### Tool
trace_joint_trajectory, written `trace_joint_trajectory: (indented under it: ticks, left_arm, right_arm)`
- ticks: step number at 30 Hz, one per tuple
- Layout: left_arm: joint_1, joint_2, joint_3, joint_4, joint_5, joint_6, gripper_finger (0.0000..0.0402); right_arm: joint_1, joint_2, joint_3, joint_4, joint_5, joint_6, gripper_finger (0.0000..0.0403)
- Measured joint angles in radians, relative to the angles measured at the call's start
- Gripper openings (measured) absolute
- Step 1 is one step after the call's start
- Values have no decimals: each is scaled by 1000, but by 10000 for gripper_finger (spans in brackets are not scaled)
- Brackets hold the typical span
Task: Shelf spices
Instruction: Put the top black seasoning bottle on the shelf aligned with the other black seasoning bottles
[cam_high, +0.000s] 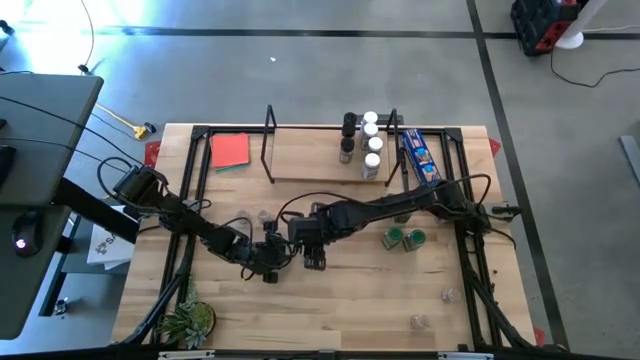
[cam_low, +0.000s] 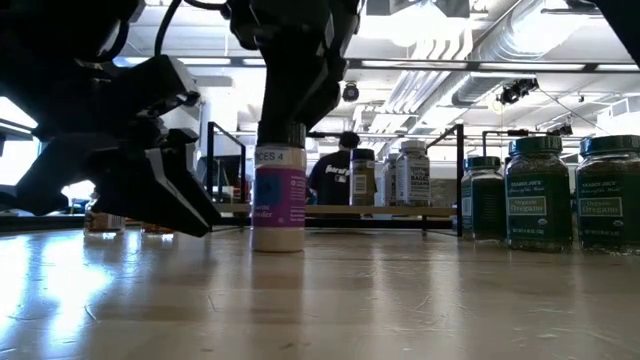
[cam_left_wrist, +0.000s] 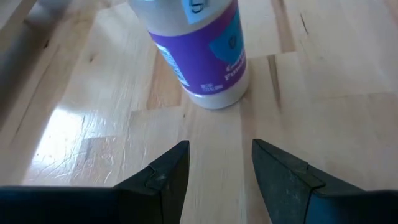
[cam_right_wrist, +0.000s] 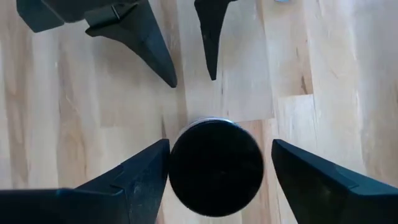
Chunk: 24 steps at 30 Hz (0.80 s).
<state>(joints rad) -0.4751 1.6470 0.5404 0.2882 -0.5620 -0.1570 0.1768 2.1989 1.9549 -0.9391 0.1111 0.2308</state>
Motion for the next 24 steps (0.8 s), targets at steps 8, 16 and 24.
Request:
trace_joint_trajectory:
  ticks: [8,16,24]
  left_arm:
    - [0,0,0,-1,-2,-3,168]
    - [-44,-74,0,-247,-123,-157,168]
    - [-96,-168,0,-405,-235,-250,167]
  right_arm:
    - [16,0,-5,0,40,5,187]
    - [-21,-32,87,-202,140,32,187]
    - [-179,-105,277,-437,321,11,187]
